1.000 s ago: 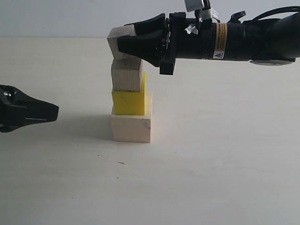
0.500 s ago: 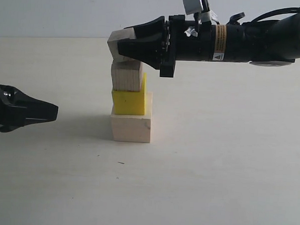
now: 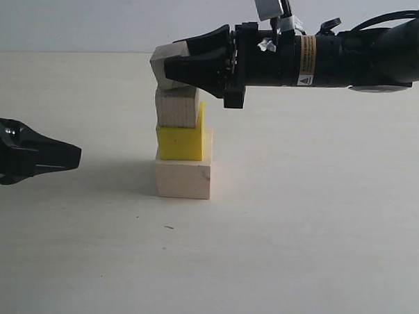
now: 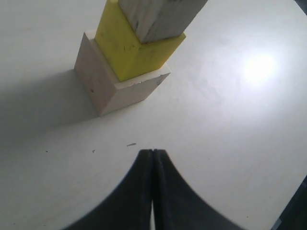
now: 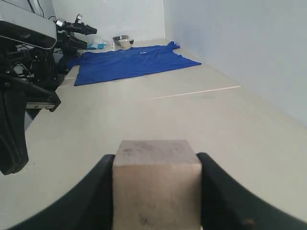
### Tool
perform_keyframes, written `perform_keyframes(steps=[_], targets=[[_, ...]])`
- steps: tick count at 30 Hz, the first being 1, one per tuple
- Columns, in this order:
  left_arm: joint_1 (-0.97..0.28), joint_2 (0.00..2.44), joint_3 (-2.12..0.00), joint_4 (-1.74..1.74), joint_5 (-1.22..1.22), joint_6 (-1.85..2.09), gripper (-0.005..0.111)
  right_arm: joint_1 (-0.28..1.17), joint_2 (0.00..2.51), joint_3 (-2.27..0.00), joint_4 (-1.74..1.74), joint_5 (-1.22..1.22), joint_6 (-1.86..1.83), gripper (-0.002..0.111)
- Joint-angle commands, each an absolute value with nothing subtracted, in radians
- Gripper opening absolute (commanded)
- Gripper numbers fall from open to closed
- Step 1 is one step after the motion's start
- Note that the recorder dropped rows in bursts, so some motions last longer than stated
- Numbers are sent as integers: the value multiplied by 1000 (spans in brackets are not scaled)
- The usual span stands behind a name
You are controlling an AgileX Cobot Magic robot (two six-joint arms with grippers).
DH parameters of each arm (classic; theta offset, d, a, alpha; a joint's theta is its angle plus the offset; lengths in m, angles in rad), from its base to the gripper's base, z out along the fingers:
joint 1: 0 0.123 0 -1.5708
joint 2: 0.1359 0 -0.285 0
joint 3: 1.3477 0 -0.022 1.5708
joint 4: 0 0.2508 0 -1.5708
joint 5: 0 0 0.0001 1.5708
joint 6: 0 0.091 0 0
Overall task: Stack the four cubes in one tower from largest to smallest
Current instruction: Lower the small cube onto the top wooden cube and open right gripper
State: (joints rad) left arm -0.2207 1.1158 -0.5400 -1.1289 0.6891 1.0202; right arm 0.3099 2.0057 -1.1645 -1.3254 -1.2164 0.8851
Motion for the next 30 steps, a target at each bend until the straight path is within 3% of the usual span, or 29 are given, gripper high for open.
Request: perform_keyframes(steps=[1,11,30], targets=[[-219,1112,-546,-1130,684,1013,0,309,2001,-1173,-1323,-1221,890,14],[-219,1112,-546,-1130,684,1013,0,309,2001,-1173,-1327,-1221,890,62],[-219,1112,-546,-1130,688,1013,0,306,1968,-1173,-1316,-1221,906,65]])
